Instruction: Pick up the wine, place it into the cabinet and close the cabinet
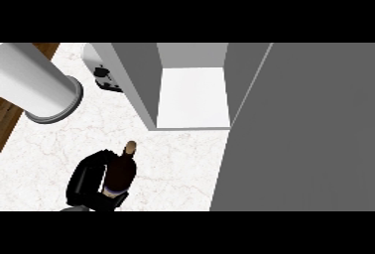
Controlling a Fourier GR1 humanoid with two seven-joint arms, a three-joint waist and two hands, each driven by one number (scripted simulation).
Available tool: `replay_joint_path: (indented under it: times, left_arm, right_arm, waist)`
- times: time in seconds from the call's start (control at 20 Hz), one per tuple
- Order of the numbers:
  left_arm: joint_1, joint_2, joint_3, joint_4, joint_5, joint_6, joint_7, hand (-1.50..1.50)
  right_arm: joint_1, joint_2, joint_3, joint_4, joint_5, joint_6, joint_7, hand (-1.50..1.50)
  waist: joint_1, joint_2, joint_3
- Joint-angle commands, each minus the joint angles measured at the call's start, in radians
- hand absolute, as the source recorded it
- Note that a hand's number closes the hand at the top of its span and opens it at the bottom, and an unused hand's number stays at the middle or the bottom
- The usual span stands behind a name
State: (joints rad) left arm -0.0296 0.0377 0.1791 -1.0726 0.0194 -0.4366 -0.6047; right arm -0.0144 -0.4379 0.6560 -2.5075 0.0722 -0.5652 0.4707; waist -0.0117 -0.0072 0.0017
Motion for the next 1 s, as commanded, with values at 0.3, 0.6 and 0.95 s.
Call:
replay_joint_path:
  times: [0.3, 0.6, 0.95]
  left_arm:
    - [0.063, -0.037, -0.215, -0.248, 0.111, 0.121, 0.155, 1.50]
    - [0.145, -0.038, -0.330, -0.404, 0.140, 0.184, 0.232, 1.50]
    - [0.038, -0.038, -0.425, -0.403, 0.109, 0.421, 0.244, 1.50]
  right_arm:
    - [0.033, -0.059, -0.021, -0.215, 0.062, -0.018, 0.110, -1.50]
    - [0.058, -0.088, -0.037, -0.246, 0.028, -0.017, 0.101, -1.50]
    - [0.142, -0.067, 0.065, -0.188, 0.081, -0.034, -0.043, -1.50]
  waist:
    - [0.001, 0.000, -0.002]
    - [0.003, -0.001, -0.002]
    - [-0.006, 0.002, -0.002]
